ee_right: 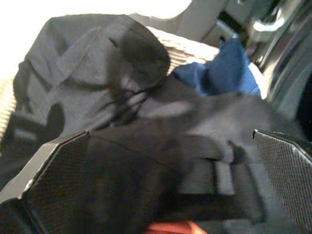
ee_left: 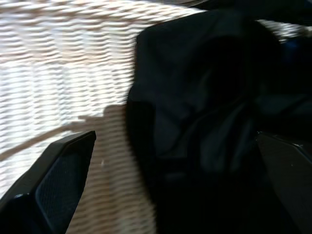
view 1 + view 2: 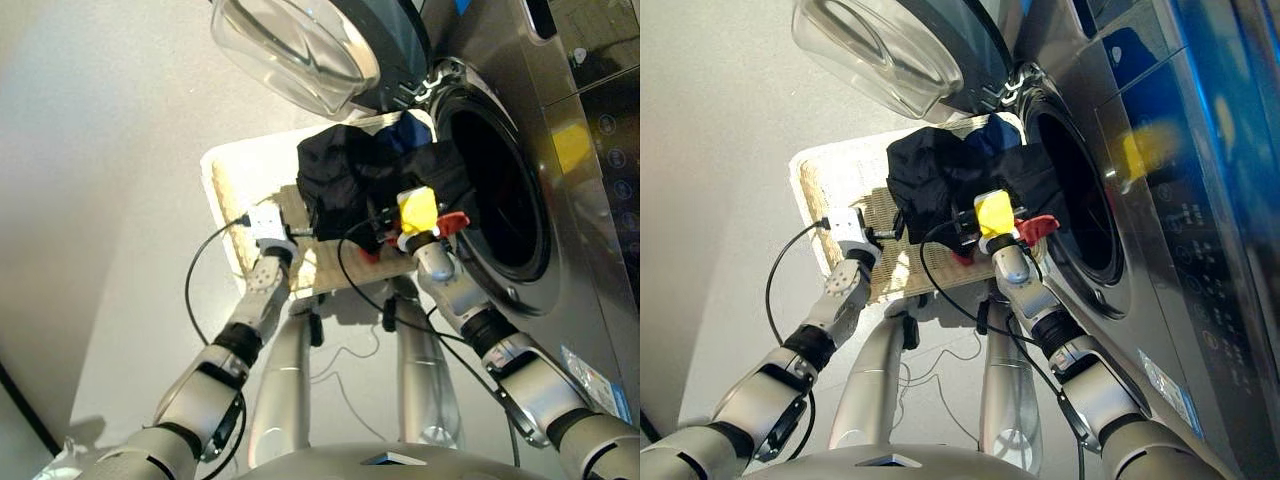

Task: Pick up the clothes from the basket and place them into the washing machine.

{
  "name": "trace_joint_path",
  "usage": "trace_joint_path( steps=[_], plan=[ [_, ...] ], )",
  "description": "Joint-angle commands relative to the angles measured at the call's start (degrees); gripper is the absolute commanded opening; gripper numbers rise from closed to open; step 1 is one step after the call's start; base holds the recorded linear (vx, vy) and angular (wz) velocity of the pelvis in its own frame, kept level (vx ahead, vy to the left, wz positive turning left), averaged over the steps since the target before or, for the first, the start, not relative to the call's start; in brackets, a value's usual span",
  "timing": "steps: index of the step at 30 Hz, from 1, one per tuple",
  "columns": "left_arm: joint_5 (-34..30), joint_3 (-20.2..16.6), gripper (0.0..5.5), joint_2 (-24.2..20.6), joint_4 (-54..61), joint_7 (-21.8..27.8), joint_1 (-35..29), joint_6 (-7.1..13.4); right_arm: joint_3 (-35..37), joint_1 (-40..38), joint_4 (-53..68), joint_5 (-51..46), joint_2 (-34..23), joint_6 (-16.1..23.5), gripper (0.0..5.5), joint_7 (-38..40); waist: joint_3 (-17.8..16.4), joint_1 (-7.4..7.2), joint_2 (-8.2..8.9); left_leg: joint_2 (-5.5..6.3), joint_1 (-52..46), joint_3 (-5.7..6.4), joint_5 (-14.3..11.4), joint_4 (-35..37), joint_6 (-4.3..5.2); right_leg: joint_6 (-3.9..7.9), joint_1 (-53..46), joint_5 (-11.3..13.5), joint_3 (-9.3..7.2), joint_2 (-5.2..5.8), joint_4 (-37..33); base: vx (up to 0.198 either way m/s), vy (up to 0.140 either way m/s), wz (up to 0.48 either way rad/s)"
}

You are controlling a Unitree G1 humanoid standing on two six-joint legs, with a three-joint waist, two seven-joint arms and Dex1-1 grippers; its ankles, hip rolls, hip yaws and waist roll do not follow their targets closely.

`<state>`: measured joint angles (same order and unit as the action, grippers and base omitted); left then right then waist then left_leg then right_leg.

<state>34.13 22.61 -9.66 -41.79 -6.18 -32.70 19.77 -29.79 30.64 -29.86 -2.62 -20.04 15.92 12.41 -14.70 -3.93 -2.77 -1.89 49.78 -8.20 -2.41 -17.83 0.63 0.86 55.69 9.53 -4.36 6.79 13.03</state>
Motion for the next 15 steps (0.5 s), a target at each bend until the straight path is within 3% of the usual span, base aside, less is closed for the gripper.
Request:
trace_joint_path(
  steps=[1,2,6,9,14,15],
  plan=[
    [-1.62,0.14,5.5,0.1,-0.26,-1.05,-1.67,1.45,-1.55,0.25,5.68,5.75,0.15,1.68,5.5,1.67,1.59,-0.69,-0.51,-1.29,5.1,0.98,-0.8,-2.23,0.47,4.41,1.19,-4.75,0.59,-0.4,2.85,-0.017,0.042,-0.21],
    [-1.62,0.13,5.5,0.11,-0.28,-1.05,-1.68,1.46,-1.54,0.24,5.72,5.75,0.14,1.65,5.5,1.66,1.68,-0.62,-0.5,-1.35,5.3,0.95,-0.91,-2.43,0.47,4.4,1.36,-4.77,0.64,-0.44,2.93,-0.009,0.04,-0.249],
    [-2.13,-0.43,5.5,0.68,-5.76,-1.78,-4.68,0.22,-4.11,0.66,7.83,7.92,0.98,1.39,5.5,1.09,1.4,-1.97,0.38,-3.75,9.22,-0.12,-3.97,-8.81,-0.11,4.01,5.39,-5.7,2.33,-2.26,5.89,-0.003,0.023,-0.418],
    [-2.44,-0.72,5.5,1.05,-7.74,-2.83,-5.68,-0.3,-4.48,0.31,7.53,6.08,1.83,1.34,5.5,0.77,1.41,-2.45,0.59,-4.72,11.44,-0.13,-5.09,-11.34,-0.35,3.72,7.29,-6.11,2.57,-2.93,6.73,-0.002,-0.008,-0.393],
    [-4.0,-2.14,5.5,0.28,-12.0,-4.16,-7.7,-1.08,-5.49,0.8,8.94,5.23,2.12,1.99,5.5,0.34,1.81,-3.28,1.01,-5.93,14.34,-0.08,-6.57,-14.52,-0.45,3.59,10.05,-6.62,2.95,-4.14,8.41,-0.002,-0.004,-0.086],
    [-4.8,-2.92,5.5,-0.41,-14.1,-4.73,-8.62,-1.58,-5.98,0.75,9.87,4.34,2.03,2.28,5.5,-0.3,1.87,-3.83,1.41,-6.4,15.54,-0.11,-7.26,-16.27,-0.62,3.48,11.08,-6.87,2.85,-4.81,9.31,0.0,0.0,0.0]
  ],
)
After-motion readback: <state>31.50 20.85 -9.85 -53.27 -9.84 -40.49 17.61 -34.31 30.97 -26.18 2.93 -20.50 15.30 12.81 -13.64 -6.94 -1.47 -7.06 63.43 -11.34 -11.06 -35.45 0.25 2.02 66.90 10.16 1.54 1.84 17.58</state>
